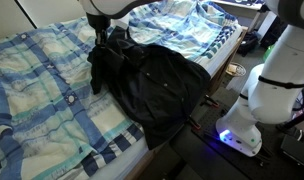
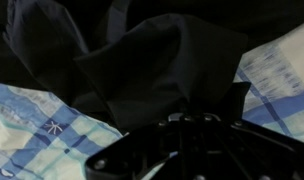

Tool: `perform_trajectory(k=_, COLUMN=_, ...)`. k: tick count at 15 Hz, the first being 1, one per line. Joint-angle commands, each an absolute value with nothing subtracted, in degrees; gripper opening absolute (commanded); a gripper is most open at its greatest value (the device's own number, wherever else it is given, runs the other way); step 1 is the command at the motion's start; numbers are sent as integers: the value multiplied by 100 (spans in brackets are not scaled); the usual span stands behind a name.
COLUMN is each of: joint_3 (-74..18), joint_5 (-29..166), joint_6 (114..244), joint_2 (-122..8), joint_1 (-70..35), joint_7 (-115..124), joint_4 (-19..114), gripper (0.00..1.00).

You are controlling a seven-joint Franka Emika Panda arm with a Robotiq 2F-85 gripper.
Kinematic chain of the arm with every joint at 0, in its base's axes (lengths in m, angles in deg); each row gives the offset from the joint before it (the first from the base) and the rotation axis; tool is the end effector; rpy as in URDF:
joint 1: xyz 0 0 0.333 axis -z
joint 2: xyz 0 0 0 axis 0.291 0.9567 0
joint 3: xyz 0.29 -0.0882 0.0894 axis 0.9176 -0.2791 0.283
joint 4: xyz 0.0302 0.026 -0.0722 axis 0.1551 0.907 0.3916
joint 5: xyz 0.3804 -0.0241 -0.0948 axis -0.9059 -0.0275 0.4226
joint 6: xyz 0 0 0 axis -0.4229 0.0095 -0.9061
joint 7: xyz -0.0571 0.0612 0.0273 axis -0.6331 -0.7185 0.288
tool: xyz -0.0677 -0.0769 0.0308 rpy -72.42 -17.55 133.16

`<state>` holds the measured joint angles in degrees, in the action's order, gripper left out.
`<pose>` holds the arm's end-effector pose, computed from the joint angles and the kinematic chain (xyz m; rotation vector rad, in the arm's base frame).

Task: Bring the left sleeve to the middle of the shirt

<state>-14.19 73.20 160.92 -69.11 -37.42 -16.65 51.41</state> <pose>0.5338 0.3007 0.5700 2.7629 1.2547 0.4314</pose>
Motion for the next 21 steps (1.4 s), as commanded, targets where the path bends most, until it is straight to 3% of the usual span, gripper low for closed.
perform_trajectory(k=1, joint_3=-1295, joint_5=7613, joint_6=16149, joint_2=-7723, joint_1=-3468, joint_7=-969, joint_4=6106, gripper=0)
perform_trajectory(k=11, joint_3=-1266, joint_5=8270, joint_6=16264, joint_2=-8545, joint_1=-3051, joint_7=54, joint_4=7405, gripper=0)
perform_trajectory(k=21, joint_3=-1183, joint_5=8333, joint_6=16248, joint_2=-8357, joint_1=-3007, joint_7=45, joint_4=7211, gripper=0)
